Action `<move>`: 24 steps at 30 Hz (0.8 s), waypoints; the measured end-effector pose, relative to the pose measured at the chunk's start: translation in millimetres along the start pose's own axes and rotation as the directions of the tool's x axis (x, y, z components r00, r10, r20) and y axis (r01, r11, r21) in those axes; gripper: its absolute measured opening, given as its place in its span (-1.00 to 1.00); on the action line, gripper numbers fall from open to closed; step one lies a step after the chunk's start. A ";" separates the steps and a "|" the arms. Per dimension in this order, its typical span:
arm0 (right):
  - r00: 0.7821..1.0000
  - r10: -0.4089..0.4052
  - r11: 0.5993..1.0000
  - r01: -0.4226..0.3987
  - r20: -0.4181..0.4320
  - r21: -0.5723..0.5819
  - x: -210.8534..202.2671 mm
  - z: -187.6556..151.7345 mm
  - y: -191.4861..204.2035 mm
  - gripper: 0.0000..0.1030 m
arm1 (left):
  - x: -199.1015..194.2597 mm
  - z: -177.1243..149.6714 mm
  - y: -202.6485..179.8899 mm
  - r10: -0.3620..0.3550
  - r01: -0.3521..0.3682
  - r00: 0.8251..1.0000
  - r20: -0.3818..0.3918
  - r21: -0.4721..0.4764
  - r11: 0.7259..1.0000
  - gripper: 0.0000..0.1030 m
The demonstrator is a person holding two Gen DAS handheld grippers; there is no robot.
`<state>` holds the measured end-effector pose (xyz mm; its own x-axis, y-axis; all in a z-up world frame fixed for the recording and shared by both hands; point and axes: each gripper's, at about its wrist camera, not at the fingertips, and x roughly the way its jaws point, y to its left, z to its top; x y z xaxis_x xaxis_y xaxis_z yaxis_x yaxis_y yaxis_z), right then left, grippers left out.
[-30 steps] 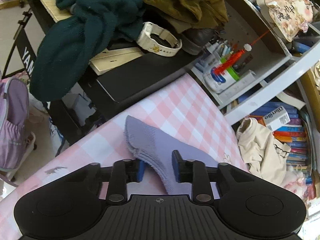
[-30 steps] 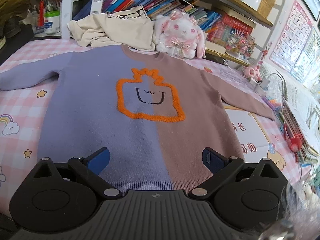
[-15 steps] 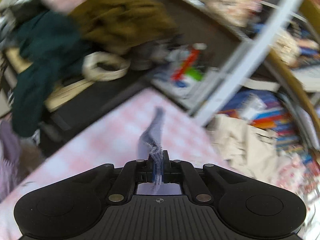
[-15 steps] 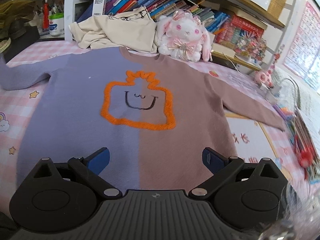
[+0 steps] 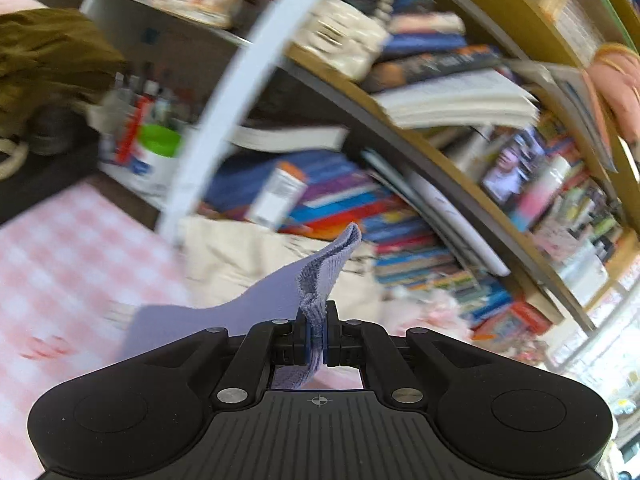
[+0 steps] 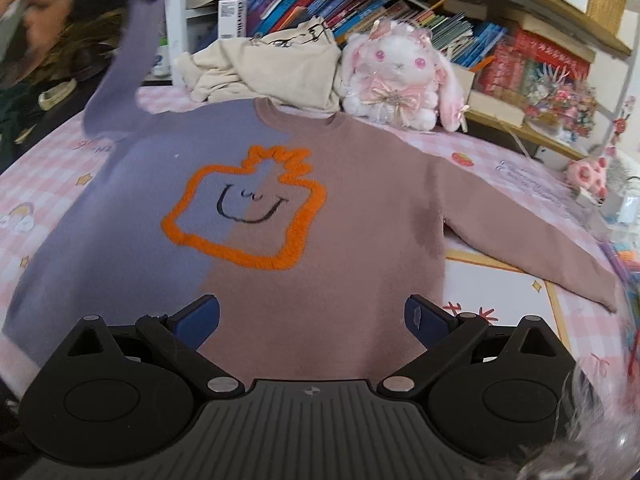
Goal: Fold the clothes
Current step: 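Lift the lavender sleeve with the left gripper and fold it across the sweater body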
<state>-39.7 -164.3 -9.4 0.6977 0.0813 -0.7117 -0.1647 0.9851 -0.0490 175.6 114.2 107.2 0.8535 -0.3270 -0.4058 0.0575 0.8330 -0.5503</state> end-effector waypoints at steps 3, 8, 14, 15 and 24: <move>0.999 0.033 0.999 -0.033 -0.010 -0.011 0.3 -7.0 -10.8 0.94 | 11.1 -11.5 -28.3 -0.028 0.028 0.999 -0.023 0.024 0.999 -0.94; 0.998 0.067 0.998 -0.067 -0.022 -0.008 2.3 -13.5 -27.3 0.94 | 27.0 -33.7 -58.9 -0.039 0.042 0.998 -0.058 0.056 0.998 -0.94; 0.997 0.078 0.997 -0.077 -0.030 0.003 3.4 -17.9 -43.0 0.94 | 49.3 -58.3 -74.3 -0.015 0.022 0.994 -0.106 0.070 0.997 -0.93; 0.997 0.076 0.997 -0.076 -0.030 0.006 3.2 -18.6 -45.2 0.94 | 53.0 -62.5 -76.2 -0.008 0.016 0.993 -0.115 0.076 0.997 -0.93; 0.998 0.057 0.998 -0.056 -0.032 0.030 0.0 -22.9 -59.9 0.94 | 69.1 -86.8 -92.5 0.054 -0.035 0.983 -0.177 0.108 0.993 0.09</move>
<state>-45.8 -226.8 -22.5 0.6643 0.1321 -0.7357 -0.1821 0.9832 0.0120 184.3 -24.2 66.7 0.7501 -0.3555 -0.5577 0.0834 0.8874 -0.4535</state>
